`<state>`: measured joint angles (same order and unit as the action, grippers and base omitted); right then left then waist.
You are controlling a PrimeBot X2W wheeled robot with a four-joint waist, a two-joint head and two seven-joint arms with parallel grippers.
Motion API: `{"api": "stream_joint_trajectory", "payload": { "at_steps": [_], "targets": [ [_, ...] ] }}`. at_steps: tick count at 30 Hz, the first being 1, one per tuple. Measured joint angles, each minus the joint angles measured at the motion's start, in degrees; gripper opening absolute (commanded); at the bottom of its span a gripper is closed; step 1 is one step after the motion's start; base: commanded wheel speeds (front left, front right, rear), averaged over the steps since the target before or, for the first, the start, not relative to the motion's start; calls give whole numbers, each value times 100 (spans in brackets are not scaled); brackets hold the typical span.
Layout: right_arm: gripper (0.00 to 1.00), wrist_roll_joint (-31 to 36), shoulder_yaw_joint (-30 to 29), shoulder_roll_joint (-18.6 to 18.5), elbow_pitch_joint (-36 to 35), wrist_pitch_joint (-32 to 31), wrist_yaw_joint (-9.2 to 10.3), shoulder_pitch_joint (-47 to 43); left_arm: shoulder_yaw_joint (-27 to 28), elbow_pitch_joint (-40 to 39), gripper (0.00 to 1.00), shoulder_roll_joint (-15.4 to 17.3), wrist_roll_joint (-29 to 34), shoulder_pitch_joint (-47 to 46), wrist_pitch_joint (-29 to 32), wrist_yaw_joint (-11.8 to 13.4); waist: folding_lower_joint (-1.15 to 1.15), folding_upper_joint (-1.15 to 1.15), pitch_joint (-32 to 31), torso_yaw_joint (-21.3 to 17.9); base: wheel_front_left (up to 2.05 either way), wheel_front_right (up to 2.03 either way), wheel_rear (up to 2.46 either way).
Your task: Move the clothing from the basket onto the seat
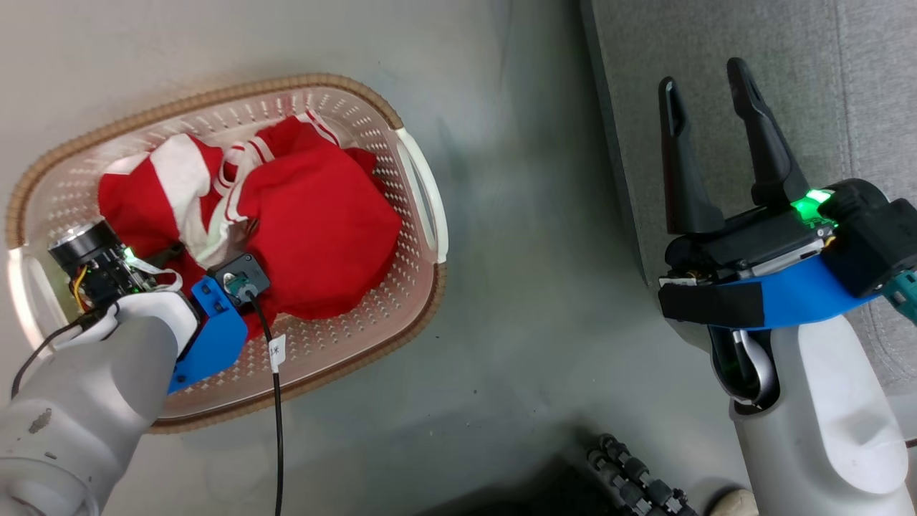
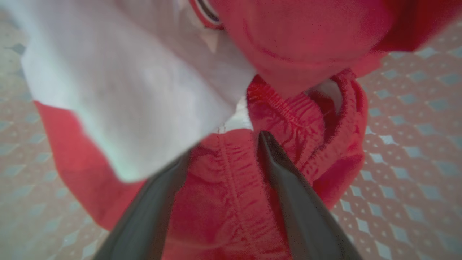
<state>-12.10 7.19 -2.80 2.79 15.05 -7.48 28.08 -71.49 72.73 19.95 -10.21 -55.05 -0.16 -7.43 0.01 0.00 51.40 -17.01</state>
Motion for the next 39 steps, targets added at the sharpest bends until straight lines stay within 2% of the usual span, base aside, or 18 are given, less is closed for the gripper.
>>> {"api": "stream_joint_trajectory", "payload": {
  "at_steps": [6,12,13,14,15,21,32,39],
  "targets": [
    [100,-68,-99,-1,-99,1,0,21,-120,43,100,82,78,-176,383,0,0,0,376,-123,0,0,0],
    [100,-77,-180,-1,-177,1,0,20,-146,53,100,2,122,-263,627,0,0,0,561,-168,0,0,0],
    [100,-76,-192,-1,-182,0,0,20,-151,55,84,-14,136,-263,690,0,0,0,568,-160,0,0,0],
    [100,-75,-202,-1,-186,0,0,20,-152,56,38,-27,148,-263,743,0,0,0,570,-151,0,0,0],
    [100,-73,-214,-1,-187,1,0,20,-154,56,0,-40,156,-263,804,0,-1,0,570,-140,0,0,0],
    [100,-36,-259,-1,-175,1,0,19,-166,3,0,-121,152,-238,948,0,-1,0,477,-80,0,0,0],
    [100,178,-367,-1,-102,1,0,-20,-110,-321,0,-502,-242,-136,900,8,-1,0,-49,150,0,0,0],
    [100,361,-424,1,2,0,0,-77,172,-509,0,-751,-611,136,506,214,-1,0,-551,426,0,0,0]
  ]
}}
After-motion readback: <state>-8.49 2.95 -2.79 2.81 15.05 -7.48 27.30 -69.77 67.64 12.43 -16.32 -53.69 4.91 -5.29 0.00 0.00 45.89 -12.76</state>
